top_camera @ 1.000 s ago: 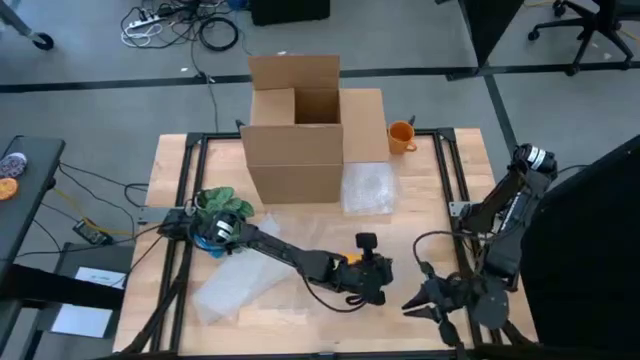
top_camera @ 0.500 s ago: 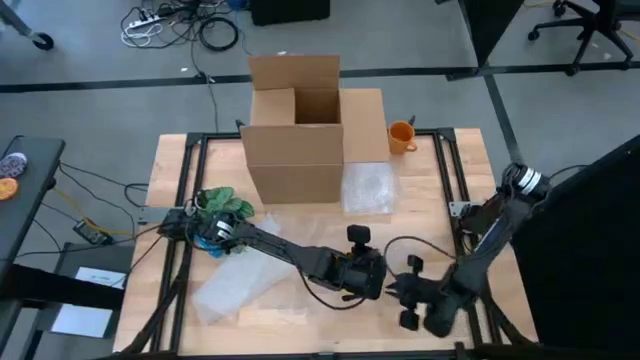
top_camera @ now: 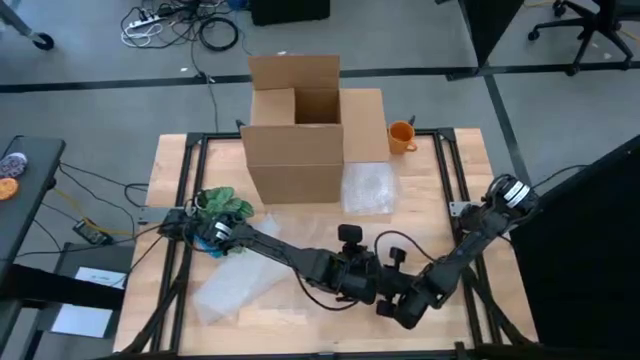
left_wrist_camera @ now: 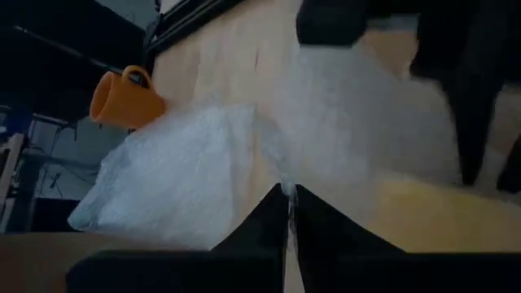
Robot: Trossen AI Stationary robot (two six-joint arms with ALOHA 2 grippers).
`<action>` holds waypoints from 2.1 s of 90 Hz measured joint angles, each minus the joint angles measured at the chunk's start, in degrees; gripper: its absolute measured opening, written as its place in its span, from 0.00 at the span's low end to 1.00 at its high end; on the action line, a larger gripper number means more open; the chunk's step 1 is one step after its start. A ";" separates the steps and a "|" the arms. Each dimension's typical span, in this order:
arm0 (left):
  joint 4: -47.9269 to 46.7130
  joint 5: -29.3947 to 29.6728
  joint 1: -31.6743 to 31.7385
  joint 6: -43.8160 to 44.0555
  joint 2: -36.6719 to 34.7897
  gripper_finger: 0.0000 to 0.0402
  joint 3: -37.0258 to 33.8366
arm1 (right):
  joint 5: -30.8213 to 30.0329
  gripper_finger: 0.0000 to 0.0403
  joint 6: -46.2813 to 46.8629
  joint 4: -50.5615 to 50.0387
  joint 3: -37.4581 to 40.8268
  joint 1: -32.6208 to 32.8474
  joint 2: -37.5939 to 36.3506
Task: Wrap mug
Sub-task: Wrap the yellow mug with the bubble wrap
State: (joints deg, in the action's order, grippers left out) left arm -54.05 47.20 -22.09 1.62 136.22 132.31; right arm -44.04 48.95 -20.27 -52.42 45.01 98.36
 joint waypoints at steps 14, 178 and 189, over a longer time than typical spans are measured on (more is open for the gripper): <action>-3.14 0.10 -0.51 -0.06 -0.11 0.00 2.57 | -1.31 0.08 -0.56 0.26 0.00 -0.28 -0.01; -5.69 -5.46 -8.45 -1.81 -6.41 0.25 -3.24 | -1.52 0.08 -5.61 3.97 1.81 -1.72 -0.57; 0.41 -7.09 -8.43 -6.80 -6.47 0.25 -5.59 | -0.72 0.08 -5.62 3.48 1.80 -1.25 -0.89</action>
State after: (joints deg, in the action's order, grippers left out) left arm -53.64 40.11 -30.52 -5.18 129.75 126.73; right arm -44.76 43.33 -16.79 -50.63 43.76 97.47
